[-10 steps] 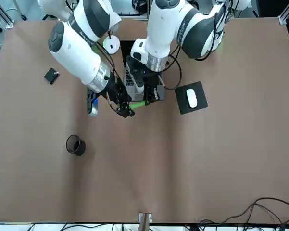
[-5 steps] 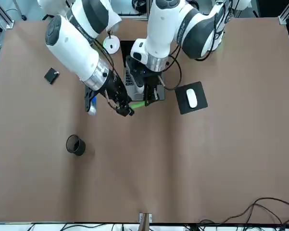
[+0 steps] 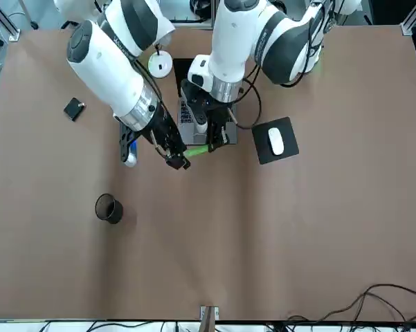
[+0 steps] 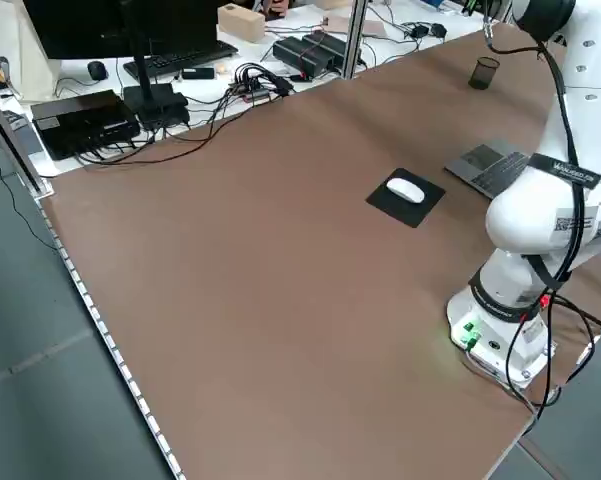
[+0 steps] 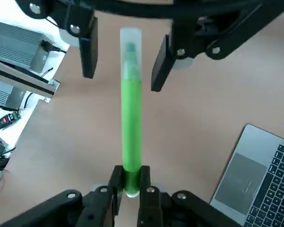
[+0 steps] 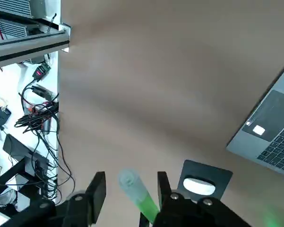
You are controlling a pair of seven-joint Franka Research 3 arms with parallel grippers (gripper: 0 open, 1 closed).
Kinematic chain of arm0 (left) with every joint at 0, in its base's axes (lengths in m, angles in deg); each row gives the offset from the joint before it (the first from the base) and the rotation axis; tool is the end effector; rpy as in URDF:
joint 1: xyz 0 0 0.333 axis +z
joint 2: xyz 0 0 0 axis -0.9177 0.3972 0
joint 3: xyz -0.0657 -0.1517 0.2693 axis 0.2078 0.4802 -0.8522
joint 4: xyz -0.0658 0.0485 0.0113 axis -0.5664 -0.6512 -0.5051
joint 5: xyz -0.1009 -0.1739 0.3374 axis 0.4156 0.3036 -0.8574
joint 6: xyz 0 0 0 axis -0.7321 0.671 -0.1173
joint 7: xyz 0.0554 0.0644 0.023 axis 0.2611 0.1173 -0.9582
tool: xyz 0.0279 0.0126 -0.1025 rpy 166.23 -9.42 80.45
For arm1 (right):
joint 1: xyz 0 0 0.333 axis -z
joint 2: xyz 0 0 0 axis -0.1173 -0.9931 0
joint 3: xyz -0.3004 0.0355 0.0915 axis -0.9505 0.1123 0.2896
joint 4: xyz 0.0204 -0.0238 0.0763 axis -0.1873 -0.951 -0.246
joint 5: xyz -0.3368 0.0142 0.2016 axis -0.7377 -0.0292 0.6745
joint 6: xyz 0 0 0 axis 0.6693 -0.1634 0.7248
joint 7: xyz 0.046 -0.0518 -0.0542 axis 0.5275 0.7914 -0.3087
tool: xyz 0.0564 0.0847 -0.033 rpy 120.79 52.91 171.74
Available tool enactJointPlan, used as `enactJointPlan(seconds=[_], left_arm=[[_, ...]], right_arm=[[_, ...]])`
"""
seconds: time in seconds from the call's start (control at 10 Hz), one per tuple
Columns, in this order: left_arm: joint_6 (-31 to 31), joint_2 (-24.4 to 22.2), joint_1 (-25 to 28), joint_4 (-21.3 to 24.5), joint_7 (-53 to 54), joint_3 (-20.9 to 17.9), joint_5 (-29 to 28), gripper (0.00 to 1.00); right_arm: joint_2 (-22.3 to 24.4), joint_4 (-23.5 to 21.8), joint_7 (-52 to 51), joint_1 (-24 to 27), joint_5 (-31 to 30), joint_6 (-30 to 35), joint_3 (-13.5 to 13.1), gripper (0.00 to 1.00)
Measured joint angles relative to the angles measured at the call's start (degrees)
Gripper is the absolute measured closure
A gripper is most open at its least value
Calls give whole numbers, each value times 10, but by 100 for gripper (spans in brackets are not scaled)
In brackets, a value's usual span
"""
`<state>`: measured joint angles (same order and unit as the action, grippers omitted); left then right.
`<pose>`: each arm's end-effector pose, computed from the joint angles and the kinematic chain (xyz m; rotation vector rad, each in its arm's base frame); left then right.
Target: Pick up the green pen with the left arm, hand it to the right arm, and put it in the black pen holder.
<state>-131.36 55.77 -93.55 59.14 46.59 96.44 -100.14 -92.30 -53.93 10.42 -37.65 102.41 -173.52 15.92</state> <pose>0.5173 -0.4848 0.5482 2.5894 -1.6379 0.5141 0.5834 0.3800 0.5576 -2.1743 1.4916 0.1803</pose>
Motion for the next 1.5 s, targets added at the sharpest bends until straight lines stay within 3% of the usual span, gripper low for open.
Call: enactJointPlan(seconds=[0.2,0.3,0.6,0.9,1.0,1.1,1.5], left_arm=[[0,0,0,0,0,0,0,82],[0,0,0,0,0,0,0,82],[0,0,1,-1,3,-2,0,82],[0,0,1,-1,2,-2,-1,81],[0,0,2,-3,-17,-2,0,69],[0,-2,2,-5,-32,-1,0,67],[1,-11,6,-7,-48,-1,17,65]], right_arm=[[0,0,0,0,0,0,0,57],[0,0,0,0,0,1,0,68],[0,0,-7,0,0,10,0,80],[0,0,-12,0,0,12,0,81],[0,0,-11,0,0,11,0,81],[0,1,-11,0,0,10,-1,81],[0,1,-11,0,0,10,-2,81]])
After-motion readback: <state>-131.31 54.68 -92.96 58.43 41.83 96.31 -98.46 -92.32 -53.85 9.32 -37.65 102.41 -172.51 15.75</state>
